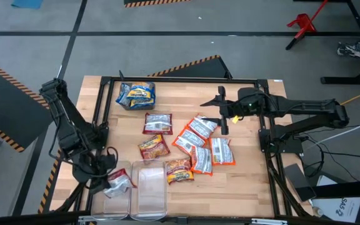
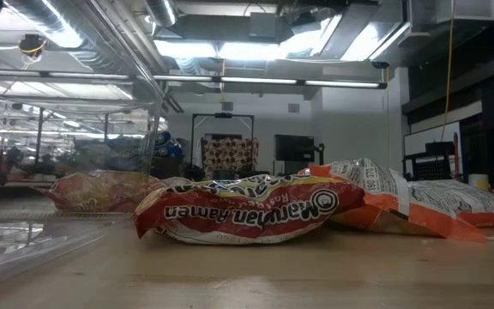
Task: Sort Maruchan noodles
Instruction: Put the red noodle pack into the left transparent bin
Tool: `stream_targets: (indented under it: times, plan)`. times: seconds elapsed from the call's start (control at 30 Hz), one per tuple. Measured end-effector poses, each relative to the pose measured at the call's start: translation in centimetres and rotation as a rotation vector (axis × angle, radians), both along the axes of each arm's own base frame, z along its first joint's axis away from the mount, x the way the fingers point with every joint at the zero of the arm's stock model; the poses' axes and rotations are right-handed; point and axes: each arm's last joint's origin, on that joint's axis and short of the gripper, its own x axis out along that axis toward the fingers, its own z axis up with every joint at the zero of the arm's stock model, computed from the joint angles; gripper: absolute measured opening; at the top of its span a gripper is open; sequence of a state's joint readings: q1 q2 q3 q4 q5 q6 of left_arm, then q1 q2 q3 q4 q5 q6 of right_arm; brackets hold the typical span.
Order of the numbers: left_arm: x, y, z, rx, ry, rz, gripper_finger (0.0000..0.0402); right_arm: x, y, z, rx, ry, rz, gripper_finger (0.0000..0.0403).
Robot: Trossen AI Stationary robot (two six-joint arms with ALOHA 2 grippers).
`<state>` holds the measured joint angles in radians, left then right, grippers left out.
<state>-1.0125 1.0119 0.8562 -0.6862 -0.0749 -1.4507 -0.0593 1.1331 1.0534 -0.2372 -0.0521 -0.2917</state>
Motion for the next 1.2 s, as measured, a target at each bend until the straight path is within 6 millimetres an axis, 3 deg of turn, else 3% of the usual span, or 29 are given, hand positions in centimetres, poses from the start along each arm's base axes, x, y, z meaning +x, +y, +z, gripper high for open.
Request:
stream_targets:
  times: [0.3, 0.67, 0.9, 1.2]
  plan:
    - [-0.6, -0.4, -1.2, -0.011, 0.252, -0.04, 0.0088, 0.4, 0.0, -0.8, 0.011, 0.057, 0.0, 0.0232]
    - [0.2, -0.8, -4.4, 0.304, 0.287, -0.078, 0.0088, 0.9, 0.0, -1.5, 0.014, 0.101, 0.001, 0.0232]
    - [1.1, -1.4, -6.3, 0.416, 0.321, -0.137, 0.0088, 0.9, 0.0, -1.5, 0.01, 0.099, 0.002, 0.0232]
    - [1.8, -0.2, -6.4, 0.487, 0.325, -0.135, 0.0088, 0.9, 0.0, -1.5, 0.006, 0.096, 0.003, 0.0232]
